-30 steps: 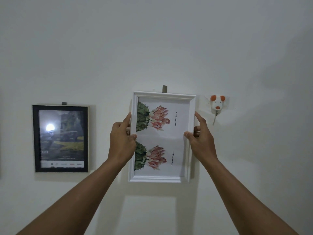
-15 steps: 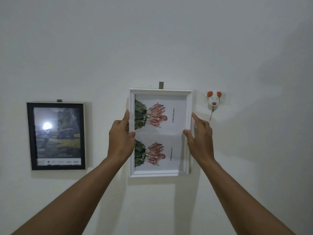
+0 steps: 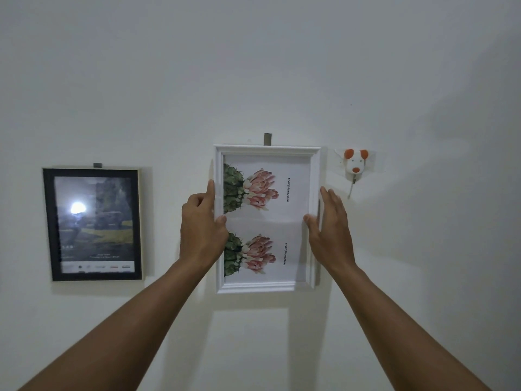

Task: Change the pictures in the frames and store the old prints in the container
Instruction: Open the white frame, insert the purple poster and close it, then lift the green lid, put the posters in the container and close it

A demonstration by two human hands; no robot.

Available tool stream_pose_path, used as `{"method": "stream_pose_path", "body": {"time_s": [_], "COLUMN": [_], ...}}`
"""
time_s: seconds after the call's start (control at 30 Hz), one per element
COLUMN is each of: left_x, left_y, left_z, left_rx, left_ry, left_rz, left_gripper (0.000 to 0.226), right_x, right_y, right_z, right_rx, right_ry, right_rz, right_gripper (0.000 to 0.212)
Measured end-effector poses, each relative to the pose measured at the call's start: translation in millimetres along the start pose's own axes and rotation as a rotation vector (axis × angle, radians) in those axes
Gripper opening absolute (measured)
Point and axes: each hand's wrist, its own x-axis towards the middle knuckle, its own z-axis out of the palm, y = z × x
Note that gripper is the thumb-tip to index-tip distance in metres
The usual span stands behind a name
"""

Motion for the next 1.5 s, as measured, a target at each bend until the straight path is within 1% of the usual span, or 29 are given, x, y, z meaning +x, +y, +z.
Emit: {"method": "stream_pose_path", "body": {"time_s": [0.17, 0.43, 0.63, 0.8, 0.93, 1.03, 1.17, 1.3, 1.5], "left_x": [-2, -4, -7, -25, -57, -96, -155, -216, -310], "left_y": [1, 5, 7, 18, 21, 18, 1, -30, -80], "left_z": [-1, -5, -10, -26, -48, -64, -85, -97, -92], "left_rx": [0.012, -0.003, -0.015, -0.029, -0.042, -0.07, -0.075, -0.027, 0.084], "left_ry": [-0.001, -0.043, -0.053, -0.04, -0.06, -0.155, -0.329, -0.524, -0.786], "left_rz": [0.018, -0.006, -0.021, -0.008, 0.007, -0.011, -0.097, -0.21, -0.343], "left_gripper": [0.075, 0.077, 0.077, 0.069, 0.057, 0.048, 0.042, 0.043, 0.05], "right_x": [-1, -3, -9, -24, -53, -83, -137, -207, -319], "right_y": [0, -2, -8, -15, -23, -31, -41, -33, 14], "right_z": [-2, -6, -16, -33, -53, -64, -70, -67, -49], "right_rx": [-0.003, -0.003, -0.014, -0.044, -0.115, -0.196, -0.302, -0.383, -0.427], "right_ry": [-0.023, -0.054, -0.079, -0.124, -0.202, -0.289, -0.441, -0.664, -0.956], "right_rz": [-0.001, 0.015, 0.045, 0.068, 0.134, 0.179, 0.255, 0.388, 0.59], "right_gripper": [0.065, 0.065, 0.069, 0.066, 0.066, 0.066, 0.065, 0.065, 0.069]}}
